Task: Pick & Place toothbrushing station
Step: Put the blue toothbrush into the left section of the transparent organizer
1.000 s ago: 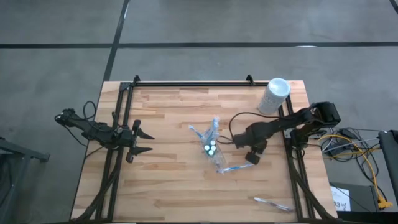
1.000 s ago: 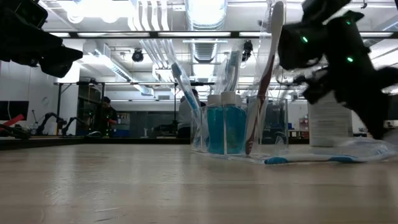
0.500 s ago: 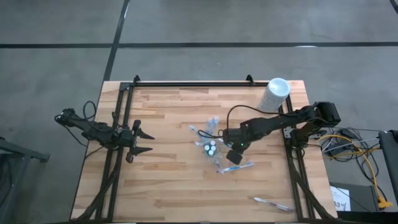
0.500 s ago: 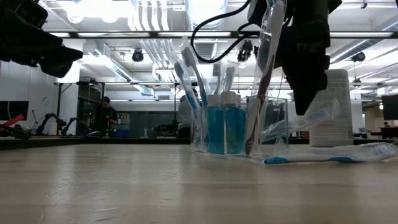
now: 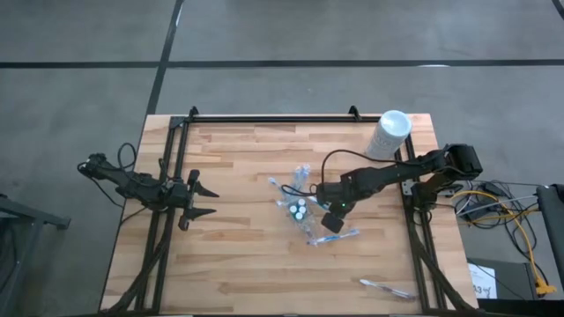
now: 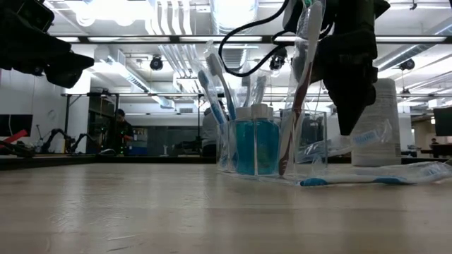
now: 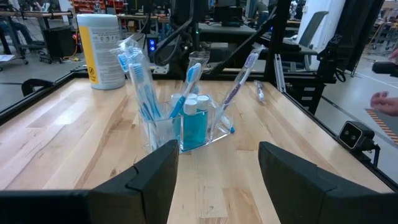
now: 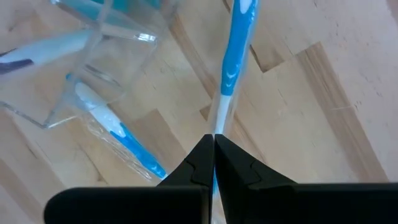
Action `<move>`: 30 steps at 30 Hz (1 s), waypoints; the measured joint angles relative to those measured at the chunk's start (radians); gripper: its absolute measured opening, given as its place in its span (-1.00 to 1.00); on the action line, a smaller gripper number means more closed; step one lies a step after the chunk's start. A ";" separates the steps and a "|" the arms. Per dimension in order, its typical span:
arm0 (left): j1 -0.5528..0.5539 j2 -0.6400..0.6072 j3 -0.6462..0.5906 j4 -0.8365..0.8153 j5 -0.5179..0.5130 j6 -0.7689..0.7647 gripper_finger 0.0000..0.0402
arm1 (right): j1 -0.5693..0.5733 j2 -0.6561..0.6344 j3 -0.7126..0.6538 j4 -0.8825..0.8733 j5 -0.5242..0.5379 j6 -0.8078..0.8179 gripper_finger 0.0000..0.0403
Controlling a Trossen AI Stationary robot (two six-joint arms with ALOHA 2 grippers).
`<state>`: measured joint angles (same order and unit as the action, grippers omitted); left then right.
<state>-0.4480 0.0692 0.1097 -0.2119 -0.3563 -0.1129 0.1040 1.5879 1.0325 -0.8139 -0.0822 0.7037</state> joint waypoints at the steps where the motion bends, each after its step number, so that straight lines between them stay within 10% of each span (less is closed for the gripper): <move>1: 0.000 0.000 0.000 0.000 0.000 0.000 0.13 | 0.000 0.000 0.004 0.000 0.000 -0.005 -0.96; 30: 0.000 0.000 0.000 0.000 0.000 0.000 0.13 | 0.001 -0.016 0.026 0.009 0.031 -0.071 -0.73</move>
<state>-0.4478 0.0692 0.1097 -0.2119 -0.3562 -0.1127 0.1051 1.5719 1.0588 -0.8045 -0.0511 0.6323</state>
